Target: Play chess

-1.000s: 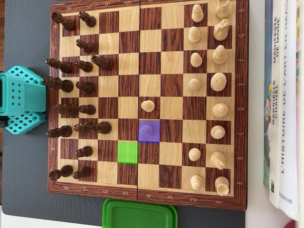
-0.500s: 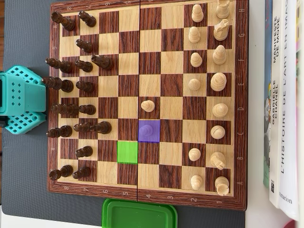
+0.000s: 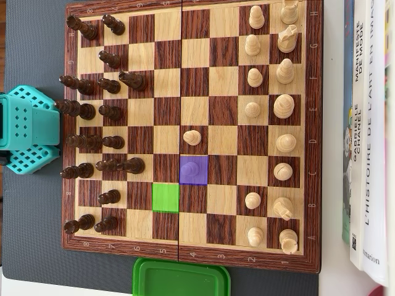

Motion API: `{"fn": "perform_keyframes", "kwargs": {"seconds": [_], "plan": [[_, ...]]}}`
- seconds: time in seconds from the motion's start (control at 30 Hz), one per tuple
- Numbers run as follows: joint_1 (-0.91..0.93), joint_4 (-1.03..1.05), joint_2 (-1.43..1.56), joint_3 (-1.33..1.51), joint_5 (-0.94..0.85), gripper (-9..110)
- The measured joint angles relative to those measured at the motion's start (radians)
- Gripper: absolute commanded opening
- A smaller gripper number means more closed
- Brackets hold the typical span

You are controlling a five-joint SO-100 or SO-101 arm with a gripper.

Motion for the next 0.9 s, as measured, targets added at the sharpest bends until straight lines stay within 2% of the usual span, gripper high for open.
{"fn": "perform_keyframes", "kwargs": {"seconds": [0.9], "plan": [[0.000,0.003,0.000,0.000,0.000,14]]}}
